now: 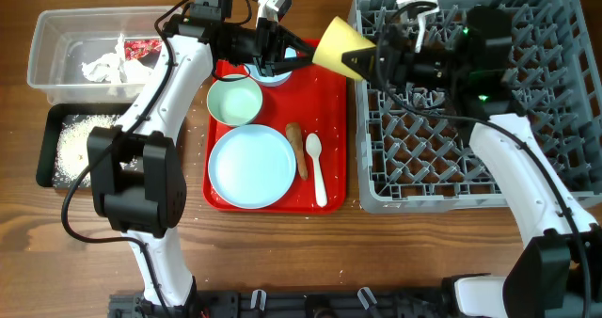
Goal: Sort waste into correct bins and load items into the dishwasher rack
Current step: 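Grasp the yellow cup with the right gripper and open the left, then lower the yellow cup into the dish rack and open the right gripper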
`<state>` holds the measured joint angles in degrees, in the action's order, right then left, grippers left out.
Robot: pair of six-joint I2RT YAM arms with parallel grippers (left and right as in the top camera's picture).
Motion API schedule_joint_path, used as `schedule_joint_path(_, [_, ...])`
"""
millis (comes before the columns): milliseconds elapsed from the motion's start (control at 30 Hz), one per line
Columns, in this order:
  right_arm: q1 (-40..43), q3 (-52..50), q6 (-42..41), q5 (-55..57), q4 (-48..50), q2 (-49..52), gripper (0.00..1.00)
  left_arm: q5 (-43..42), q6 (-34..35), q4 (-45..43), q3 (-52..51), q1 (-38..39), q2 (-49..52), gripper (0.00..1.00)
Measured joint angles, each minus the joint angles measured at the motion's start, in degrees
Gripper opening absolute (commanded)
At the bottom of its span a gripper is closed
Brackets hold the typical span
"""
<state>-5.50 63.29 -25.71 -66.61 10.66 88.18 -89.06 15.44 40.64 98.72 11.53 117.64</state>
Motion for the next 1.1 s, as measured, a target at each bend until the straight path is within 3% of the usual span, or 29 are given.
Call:
schedule_joint_path(233, [3.23, 0.00, -1.22, -0.15, -2.49, 0.00, 0.61, 1.40, 0.00, 0.00, 0.00, 0.00, 0.00, 0.17])
schedule_joint_path(367, [3.56, 0.11, -0.57, 4.87, -11.23, 0.11, 0.61, 9.90, 0.02, 0.70, 0.00, 0.00, 0.00, 0.18])
schedule_joint_path(600, [3.56, 1.73, 0.96, 20.31, -30.03, 0.11, 0.60, 38.97, 0.15, 10.97, 0.00, 0.00, 0.00, 0.22])
schedule_joint_path(700, [3.56, 7.04, 2.54, 28.26, -43.08, 0.09, 0.61, 48.76, 0.17, 13.14, 0.00, 0.00, 0.00, 0.22])
schedule_joint_path(933, [2.82, 20.79, 6.29, 46.58, -71.30, -0.39, 0.61, 59.45, 0.15, 13.38, 0.00, 0.00, 0.00, 0.23])
schedule_joint_path(1100, [1.49, 21.49, 8.72, 52.17, -84.80, -0.59, 0.62, 62.29, 0.15, 13.38, 0.00, 0.00, 0.00, 0.23])
